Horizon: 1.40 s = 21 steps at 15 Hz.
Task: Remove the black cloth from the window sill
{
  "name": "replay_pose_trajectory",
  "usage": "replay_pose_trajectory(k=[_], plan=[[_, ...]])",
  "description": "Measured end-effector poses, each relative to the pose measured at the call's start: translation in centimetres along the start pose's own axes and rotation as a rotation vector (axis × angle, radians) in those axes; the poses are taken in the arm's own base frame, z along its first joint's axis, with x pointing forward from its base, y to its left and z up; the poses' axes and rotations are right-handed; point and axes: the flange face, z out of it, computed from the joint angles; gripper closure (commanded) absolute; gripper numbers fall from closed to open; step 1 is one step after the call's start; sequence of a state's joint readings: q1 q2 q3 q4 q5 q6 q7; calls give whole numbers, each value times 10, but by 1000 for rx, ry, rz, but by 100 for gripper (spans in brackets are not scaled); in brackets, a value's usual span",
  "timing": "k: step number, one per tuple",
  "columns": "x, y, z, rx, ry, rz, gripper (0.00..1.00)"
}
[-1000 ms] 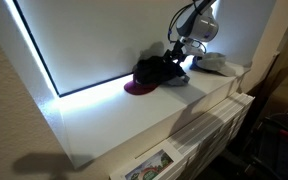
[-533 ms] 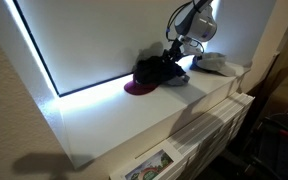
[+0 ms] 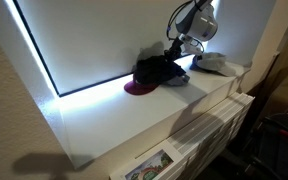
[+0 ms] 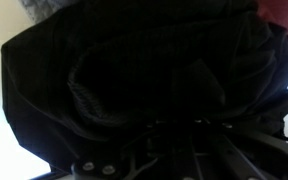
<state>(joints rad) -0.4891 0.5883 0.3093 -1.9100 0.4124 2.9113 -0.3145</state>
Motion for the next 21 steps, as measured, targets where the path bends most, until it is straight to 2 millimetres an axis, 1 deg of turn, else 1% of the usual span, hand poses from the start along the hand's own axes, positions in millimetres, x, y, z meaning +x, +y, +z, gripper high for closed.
replay_pose_trajectory(k=[3,4,6,7,8,10,12,14,16,18,19,21], plan=[[2,1,-2,0,14,-2,100],[6,1,-5,-5,43,-8,100],[20,2,-21,-41,159,-35,100],[28,3,-33,-63,217,-51,100],[36,2,-51,-84,275,-69,100],[50,-3,-94,-126,388,-105,100],[58,-8,-146,-174,509,-137,100],[58,-10,-194,-227,628,-154,100],[56,-5,-239,-284,727,-163,100],[64,11,-302,-347,811,-163,100],[67,25,-336,-382,854,-152,100],[63,59,-398,-462,929,-110,100]])
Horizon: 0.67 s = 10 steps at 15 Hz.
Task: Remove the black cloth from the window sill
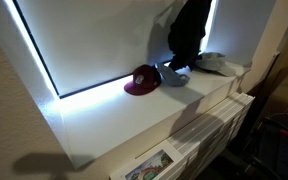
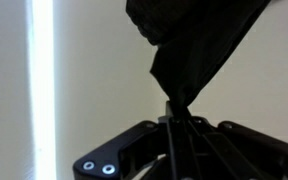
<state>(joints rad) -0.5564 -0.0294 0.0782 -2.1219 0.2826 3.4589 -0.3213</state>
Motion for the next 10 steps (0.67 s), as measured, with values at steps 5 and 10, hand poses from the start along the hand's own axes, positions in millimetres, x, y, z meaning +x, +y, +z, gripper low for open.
replay_pose_trajectory(k=[5,10], plan=[[33,150,-56,-270,71,1,96],[20,214,-75,-395,39,-9,73]])
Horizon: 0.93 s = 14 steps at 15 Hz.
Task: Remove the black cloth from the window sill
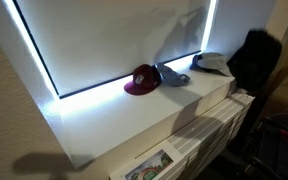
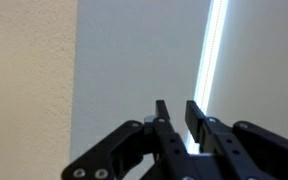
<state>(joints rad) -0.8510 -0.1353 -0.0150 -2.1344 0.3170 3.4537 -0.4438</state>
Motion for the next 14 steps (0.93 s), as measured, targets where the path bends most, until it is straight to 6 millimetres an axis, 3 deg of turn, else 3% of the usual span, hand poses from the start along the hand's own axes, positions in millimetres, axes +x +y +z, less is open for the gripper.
replay_pose_trajectory(k=[4,5,6,8,10,12,14], plan=[[1,-7,0,12,2,-1,73],[1,-7,0,12,2,-1,48],[1,-7,0,11,2,-1,47],[4,-14,0,28,4,7,34],[18,-58,-6,119,27,42,20],[35,-118,-22,238,55,66,6],[47,-177,-43,360,74,92,0]])
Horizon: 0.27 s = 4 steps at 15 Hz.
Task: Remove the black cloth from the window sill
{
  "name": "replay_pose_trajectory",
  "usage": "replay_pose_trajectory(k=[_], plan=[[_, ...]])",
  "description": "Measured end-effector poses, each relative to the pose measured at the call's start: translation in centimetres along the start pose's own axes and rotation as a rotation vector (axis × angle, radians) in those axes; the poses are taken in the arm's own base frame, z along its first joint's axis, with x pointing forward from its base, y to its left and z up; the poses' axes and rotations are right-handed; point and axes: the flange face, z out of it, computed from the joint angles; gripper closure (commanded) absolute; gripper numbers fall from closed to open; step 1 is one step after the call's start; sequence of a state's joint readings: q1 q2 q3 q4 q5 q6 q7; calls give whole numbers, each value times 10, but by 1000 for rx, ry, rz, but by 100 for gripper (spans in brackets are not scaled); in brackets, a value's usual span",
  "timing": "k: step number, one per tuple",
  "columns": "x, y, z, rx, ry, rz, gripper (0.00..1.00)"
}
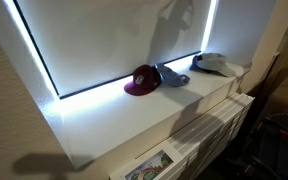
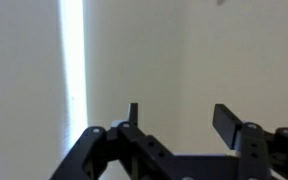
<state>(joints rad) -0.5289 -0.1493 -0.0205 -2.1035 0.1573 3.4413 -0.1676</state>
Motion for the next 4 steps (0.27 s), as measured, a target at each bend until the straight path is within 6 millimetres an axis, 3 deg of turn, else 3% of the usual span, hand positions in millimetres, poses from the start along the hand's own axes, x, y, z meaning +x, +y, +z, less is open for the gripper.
replay_pose_trajectory(k=[4], plan=[[2,-115,-11,235,-2,74,0]])
